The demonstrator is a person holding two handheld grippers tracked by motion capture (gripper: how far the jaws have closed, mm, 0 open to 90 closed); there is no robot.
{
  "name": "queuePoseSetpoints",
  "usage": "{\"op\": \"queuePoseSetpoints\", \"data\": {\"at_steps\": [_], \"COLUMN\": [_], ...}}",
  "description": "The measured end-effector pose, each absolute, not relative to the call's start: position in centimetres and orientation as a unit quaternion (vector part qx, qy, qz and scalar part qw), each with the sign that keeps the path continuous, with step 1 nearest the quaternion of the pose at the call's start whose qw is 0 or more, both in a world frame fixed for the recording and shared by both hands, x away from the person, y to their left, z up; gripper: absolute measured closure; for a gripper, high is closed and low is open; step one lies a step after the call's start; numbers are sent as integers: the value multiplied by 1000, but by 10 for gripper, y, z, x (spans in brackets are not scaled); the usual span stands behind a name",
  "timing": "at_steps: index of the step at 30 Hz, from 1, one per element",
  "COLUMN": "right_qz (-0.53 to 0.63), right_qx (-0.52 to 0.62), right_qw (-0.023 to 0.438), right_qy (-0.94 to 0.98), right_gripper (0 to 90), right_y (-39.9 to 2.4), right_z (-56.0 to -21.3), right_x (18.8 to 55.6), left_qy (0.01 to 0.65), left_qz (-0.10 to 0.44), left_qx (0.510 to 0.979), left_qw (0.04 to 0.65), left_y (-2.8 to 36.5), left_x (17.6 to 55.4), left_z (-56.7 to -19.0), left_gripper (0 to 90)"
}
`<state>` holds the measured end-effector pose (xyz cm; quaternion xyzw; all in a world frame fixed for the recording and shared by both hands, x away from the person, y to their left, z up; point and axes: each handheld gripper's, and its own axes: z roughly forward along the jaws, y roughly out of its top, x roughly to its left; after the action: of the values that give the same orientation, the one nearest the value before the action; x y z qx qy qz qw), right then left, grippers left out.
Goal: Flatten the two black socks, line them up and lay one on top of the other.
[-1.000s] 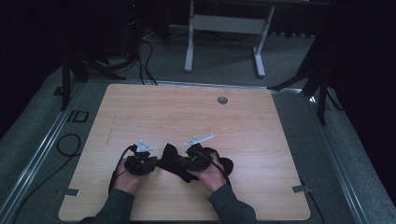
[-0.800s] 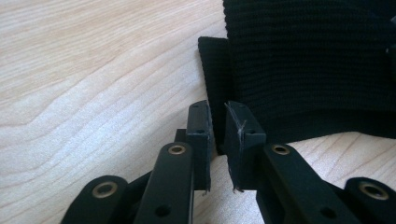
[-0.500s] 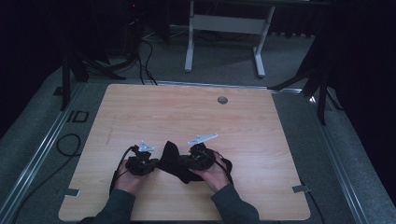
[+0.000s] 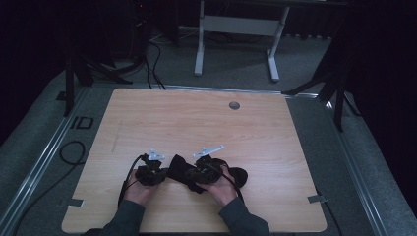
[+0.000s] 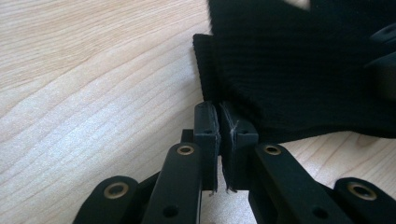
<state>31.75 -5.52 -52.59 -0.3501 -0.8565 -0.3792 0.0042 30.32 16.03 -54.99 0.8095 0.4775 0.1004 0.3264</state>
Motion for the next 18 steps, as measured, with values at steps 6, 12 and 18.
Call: {"op": "queuePoseSetpoints", "data": {"at_steps": [6, 12, 18], "right_qz": [-359, -347, -338], "right_qx": [-362, -367, -361], "right_qw": [-2, -2, -1], "right_qy": [-860, -863, -869], "right_gripper": [833, 832, 832], "right_y": [-51, -49, -47], "right_z": [-536, -542, -544], "right_x": [320, 322, 323], "left_qy": [479, 492, 476], "left_qz": [99, 110, 124], "left_qx": [807, 790, 784], "left_qw": [330, 350, 379], "left_y": [163, 173, 171], "left_x": [303, 303, 300], "left_z": [-548, -541, -532], "left_gripper": [822, 810, 805]}}
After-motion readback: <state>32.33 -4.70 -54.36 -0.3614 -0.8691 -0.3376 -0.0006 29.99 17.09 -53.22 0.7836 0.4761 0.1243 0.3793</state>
